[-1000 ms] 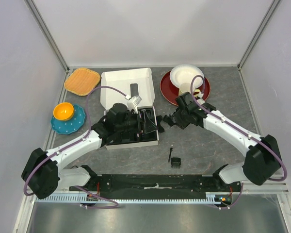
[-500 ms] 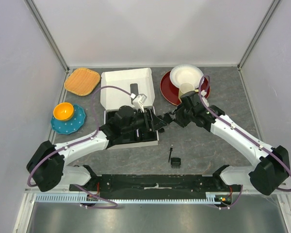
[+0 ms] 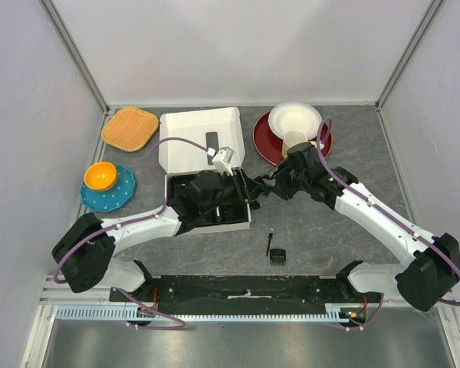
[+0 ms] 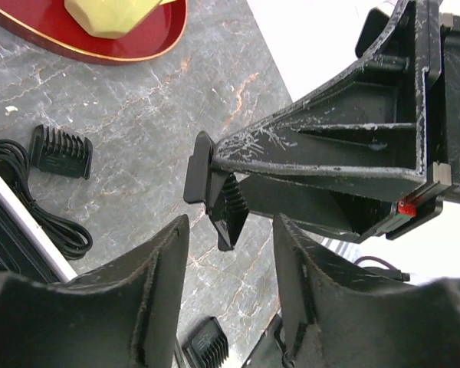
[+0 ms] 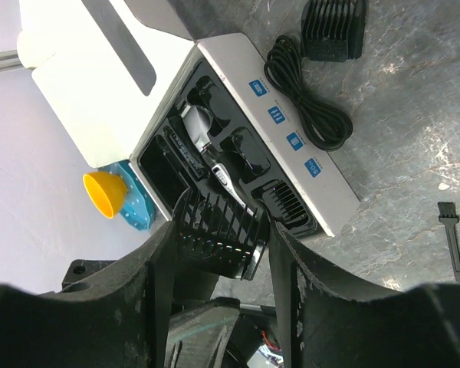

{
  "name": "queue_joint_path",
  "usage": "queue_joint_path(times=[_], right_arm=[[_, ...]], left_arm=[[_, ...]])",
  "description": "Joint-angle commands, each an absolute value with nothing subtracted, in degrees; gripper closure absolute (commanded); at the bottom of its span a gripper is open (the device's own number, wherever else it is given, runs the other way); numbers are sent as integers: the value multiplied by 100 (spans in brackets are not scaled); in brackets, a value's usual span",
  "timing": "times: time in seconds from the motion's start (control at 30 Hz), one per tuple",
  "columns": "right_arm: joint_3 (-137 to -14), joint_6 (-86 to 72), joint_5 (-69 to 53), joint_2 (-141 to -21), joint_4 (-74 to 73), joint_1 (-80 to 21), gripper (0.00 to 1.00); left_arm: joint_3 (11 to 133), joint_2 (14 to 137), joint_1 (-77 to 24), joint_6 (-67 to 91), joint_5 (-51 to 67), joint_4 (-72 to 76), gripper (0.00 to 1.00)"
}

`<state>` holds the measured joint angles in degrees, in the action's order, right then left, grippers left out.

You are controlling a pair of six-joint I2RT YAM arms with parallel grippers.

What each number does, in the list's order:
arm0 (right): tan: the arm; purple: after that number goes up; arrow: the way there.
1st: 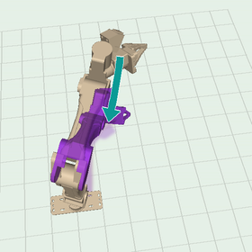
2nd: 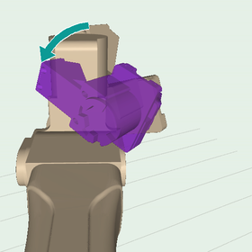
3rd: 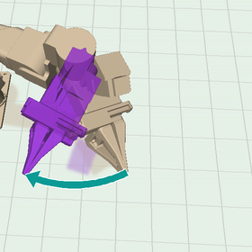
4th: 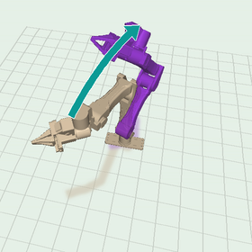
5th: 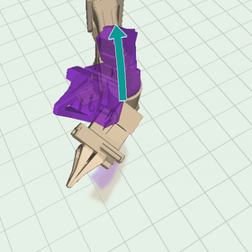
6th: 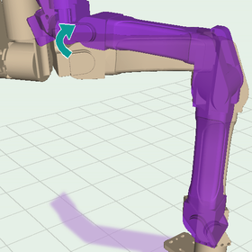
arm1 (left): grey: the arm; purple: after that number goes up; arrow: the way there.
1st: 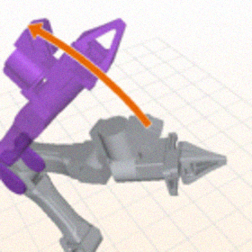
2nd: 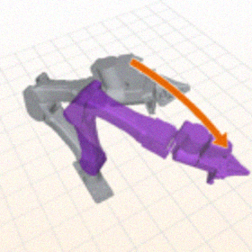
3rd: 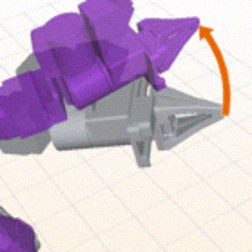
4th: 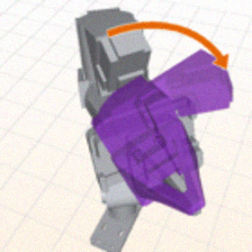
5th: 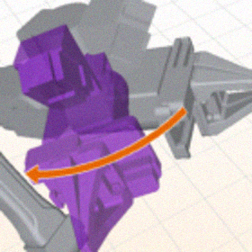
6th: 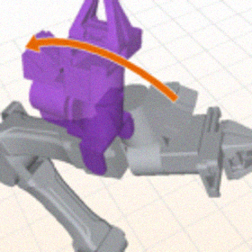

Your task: Sort the hair-cutting tools

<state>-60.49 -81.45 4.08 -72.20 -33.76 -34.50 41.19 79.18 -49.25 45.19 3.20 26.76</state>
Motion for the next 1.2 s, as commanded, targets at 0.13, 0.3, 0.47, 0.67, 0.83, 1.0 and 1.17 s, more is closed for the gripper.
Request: queue_joint_path(times=[0.13, 0.3, 0.47, 0.67, 0.83, 1.0, 1.17], right_arm=[[-6056, -8262, 184, -7066, -3111, -3463, 87], [-6038, -8253, 246, -7031, -3103, -3463, 81], [-5881, -8095, 466, -6909, -3103, -3463, 40], [-5643, -7867, 790, -6698, -3103, -3393, 6], [-5713, -6568, 1213, -6697, -3120, -3208, 2], [-5547, -5442, 906, -6952, -3243, -3138, 2], [-4758, -5274, 475, -6839, -2762, -3138, 3]], left_arm=[[4192, 7866, -4975, 4456, -62, 3217, 70], [4140, 7831, -4975, 4421, -158, 3296, 95], [4280, 7647, -4975, 4210, -211, 2736, 98], [4526, 7287, -4922, 3824, -88, 1478, 98], [4430, 7145, -4335, 3814, 938, 653, 98], [4667, 7408, -3246, 3719, 2483, -324, 98], [5299, 8102, -2760, 3051, 3269, -1377, 98]])
